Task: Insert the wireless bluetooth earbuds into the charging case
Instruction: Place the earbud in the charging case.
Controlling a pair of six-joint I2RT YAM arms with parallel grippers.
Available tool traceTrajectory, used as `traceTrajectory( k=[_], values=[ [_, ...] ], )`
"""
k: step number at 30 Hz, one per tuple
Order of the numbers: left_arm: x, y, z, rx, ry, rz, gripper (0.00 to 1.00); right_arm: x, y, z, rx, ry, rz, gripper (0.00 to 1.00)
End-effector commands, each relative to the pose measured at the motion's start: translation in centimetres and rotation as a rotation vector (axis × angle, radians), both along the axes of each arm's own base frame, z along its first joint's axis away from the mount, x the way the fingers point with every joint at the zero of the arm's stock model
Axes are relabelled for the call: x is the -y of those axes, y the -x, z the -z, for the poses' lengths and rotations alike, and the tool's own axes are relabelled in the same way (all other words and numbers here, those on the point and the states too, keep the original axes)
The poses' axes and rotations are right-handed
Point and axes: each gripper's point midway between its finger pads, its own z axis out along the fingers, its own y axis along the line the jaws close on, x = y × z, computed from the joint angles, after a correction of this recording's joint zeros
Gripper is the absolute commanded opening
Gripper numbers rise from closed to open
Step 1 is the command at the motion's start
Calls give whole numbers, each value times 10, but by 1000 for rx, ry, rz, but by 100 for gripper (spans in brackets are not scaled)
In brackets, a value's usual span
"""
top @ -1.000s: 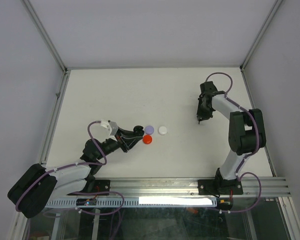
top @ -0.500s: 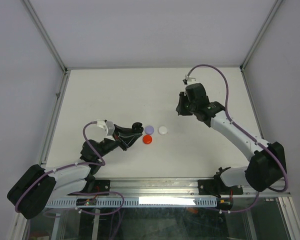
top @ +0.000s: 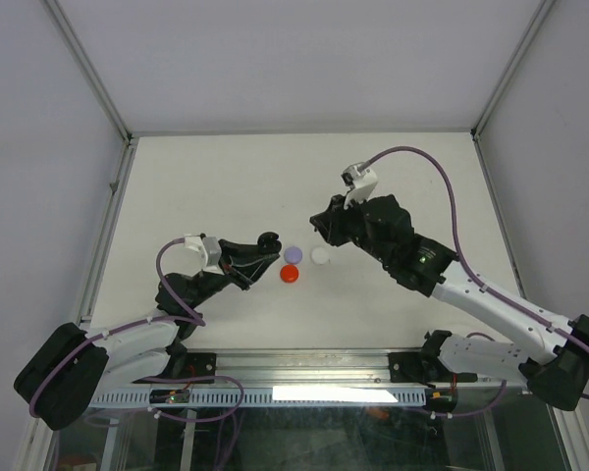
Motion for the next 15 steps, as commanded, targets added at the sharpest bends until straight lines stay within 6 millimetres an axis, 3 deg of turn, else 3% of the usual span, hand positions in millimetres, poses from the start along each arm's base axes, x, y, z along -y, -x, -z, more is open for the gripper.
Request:
traceTrajectory(
  k=[1, 7, 15],
  values=[
    [-1, 5, -39, 140, 58, 2, 4, -24, 19, -60, 174, -160, -95, 8],
    [0, 5, -43, 150, 58, 6, 4, -53, 52, -81, 288, -214, -228, 8],
    [2, 10, -47, 153, 70, 38, 4, -75, 64, -81, 362, -205, -268, 9]
  ],
)
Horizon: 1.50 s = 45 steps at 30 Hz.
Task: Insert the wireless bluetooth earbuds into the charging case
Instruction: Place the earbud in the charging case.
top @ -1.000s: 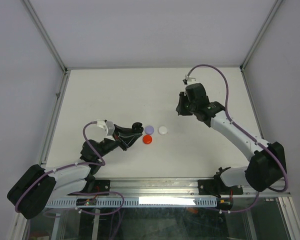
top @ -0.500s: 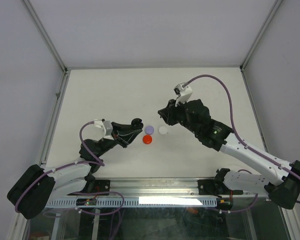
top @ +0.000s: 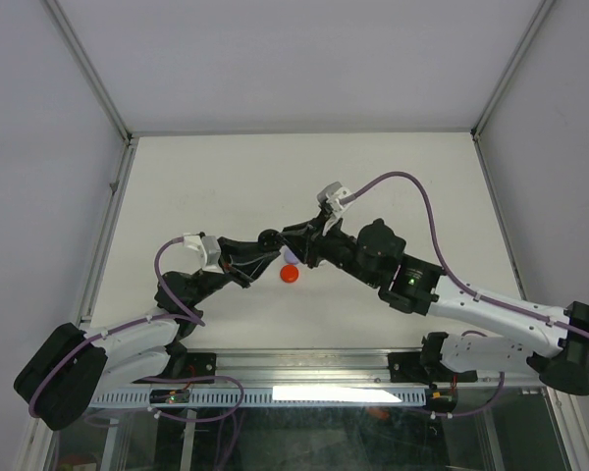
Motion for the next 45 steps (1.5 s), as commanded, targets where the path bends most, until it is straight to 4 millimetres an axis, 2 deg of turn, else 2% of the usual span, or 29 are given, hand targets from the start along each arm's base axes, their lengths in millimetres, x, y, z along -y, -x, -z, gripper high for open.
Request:
traceTrajectory(
  k=[1, 20, 37, 45],
  values=[
    [0, 11, -34, 103, 63, 35, 4, -7, -4, -24, 98, -68, 22, 8],
    [0, 14, -36, 91, 86, 54, 4, -24, -6, 0, 90, -27, -2, 9],
    [-2, 9, -34, 64, 98, 32, 4, -33, 6, 8, 61, -32, -57, 9],
    [-4, 8, -35, 54, 112, 21, 4, -31, 5, 15, 40, -21, -42, 20]
  ],
)
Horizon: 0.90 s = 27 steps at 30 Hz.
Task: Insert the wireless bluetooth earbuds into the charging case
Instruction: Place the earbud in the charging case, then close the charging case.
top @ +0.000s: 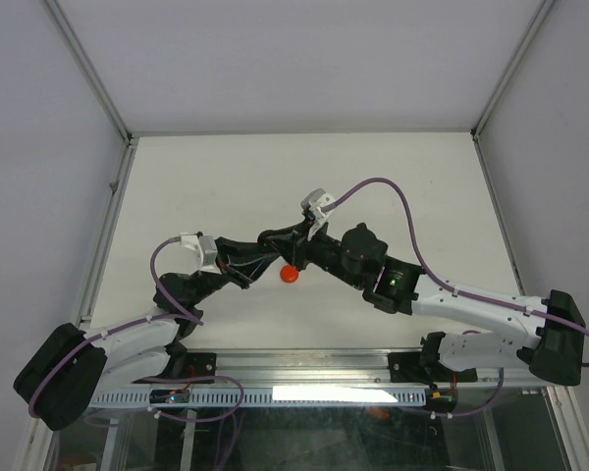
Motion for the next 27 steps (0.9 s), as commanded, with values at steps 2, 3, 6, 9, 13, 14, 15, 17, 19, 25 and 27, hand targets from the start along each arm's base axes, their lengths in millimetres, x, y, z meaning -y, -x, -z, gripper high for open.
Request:
traceTrajectory(
  k=[2, 3, 6, 9, 13, 14, 15, 17, 19, 25, 27],
  values=[
    [-5, 2, -25, 54, 75, -16, 4, -1, 4, -5, -6, -35, -1, 25],
    [-5, 2, -25, 52, 75, -17, 4, -1, 3, -4, -7, -32, 5, 27],
    [-6, 2, -24, 47, 77, -18, 4, 3, 2, -5, -4, -29, 16, 31],
    [-6, 2, -23, 41, 76, -18, 4, 3, 3, -7, -7, -29, 14, 34],
    [-5, 2, -20, 36, 72, -14, 4, 4, 2, -13, -7, -29, 19, 36],
    [-6, 2, -19, 33, 70, -15, 4, 6, 2, -16, -7, -31, 27, 37],
    [-6, 2, -17, 28, 68, -16, 4, 8, 1, -20, -3, -35, 33, 38],
    [-6, 1, -13, 15, 65, -20, 4, 13, 2, -28, 1, -37, 40, 43],
    [-7, 2, -9, 1, 62, -17, 4, 17, 2, -35, 3, -36, 42, 48],
    [-5, 8, -4, -16, 54, 13, 4, 25, 6, -50, -8, 19, -13, 61],
    [-4, 10, -3, -15, 47, 28, 4, 24, 11, -49, -29, 41, -73, 65]
  ],
)
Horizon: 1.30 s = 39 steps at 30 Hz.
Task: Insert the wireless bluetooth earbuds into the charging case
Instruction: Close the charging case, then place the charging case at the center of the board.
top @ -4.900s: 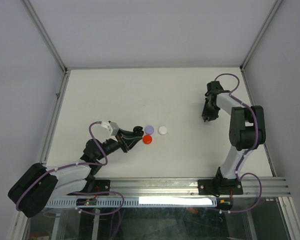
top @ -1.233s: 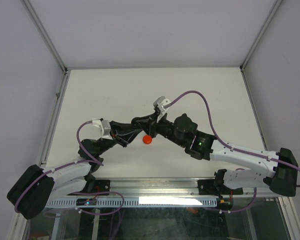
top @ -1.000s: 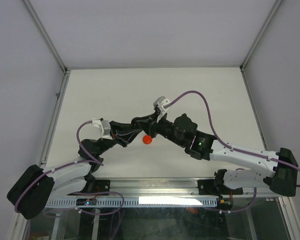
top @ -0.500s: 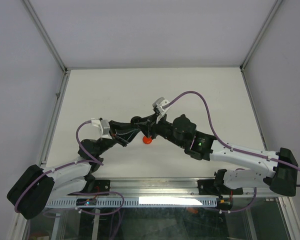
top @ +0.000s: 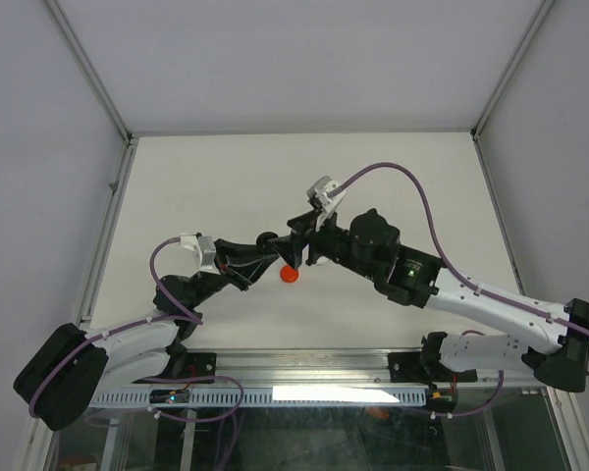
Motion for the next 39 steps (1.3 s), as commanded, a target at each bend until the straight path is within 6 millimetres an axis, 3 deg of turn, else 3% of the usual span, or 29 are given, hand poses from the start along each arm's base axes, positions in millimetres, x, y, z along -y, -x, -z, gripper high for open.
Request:
traceTrajectory(
  k=[1, 12, 18, 26, 34, 36, 39],
  values=[
    [0, 11, -12, 36, 34, 43, 4, 6, 9, -36, -6, -26, -109, 66],
    [12, 27, -21, 82, 3, 160, 4, 0, 11, -14, -263, -60, -389, 76],
    [15, 26, -25, 83, 5, 173, 4, -11, 16, 6, -375, -64, -496, 79],
    [19, 12, -11, -29, -4, 150, 4, -9, 38, -4, -382, -98, -651, 75],
    [18, -1, 13, -235, 12, 111, 5, 6, 33, -11, -343, -111, -620, 72],
    [17, -1, 19, -289, 16, 110, 5, 11, 21, -5, -321, -80, -526, 72],
    [17, -3, 35, -430, 7, 107, 6, 31, -16, 11, -265, 6, -253, 73]
  ],
)
